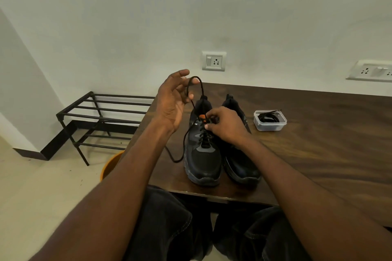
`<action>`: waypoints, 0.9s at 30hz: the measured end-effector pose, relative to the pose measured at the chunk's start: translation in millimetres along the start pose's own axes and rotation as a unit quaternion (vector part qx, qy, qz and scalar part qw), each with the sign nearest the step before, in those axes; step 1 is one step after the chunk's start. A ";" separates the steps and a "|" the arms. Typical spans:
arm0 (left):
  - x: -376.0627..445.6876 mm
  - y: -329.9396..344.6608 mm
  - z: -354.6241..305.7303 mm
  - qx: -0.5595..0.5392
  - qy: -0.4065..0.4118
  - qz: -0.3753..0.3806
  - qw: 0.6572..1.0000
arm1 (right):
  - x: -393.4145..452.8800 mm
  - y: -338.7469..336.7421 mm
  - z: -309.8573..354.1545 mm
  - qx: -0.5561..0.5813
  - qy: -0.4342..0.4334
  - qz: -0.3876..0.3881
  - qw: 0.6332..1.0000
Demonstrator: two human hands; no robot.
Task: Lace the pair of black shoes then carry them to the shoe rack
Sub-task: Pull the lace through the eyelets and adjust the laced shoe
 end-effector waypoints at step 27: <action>-3.4 -5.5 44.7 0.693 0.040 0.099 0.713 | -16.5 -32.8 24.1 0.353 -0.013 0.047 0.934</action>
Point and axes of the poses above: each hand's wrist, its own x-axis towards the middle knuckle, its own y-axis out of the palm, z = x × y, the point moved 1 cm from there along x, towards the middle knuckle, and after that the axes turned 12 degrees about x, right-handed, at the moved point
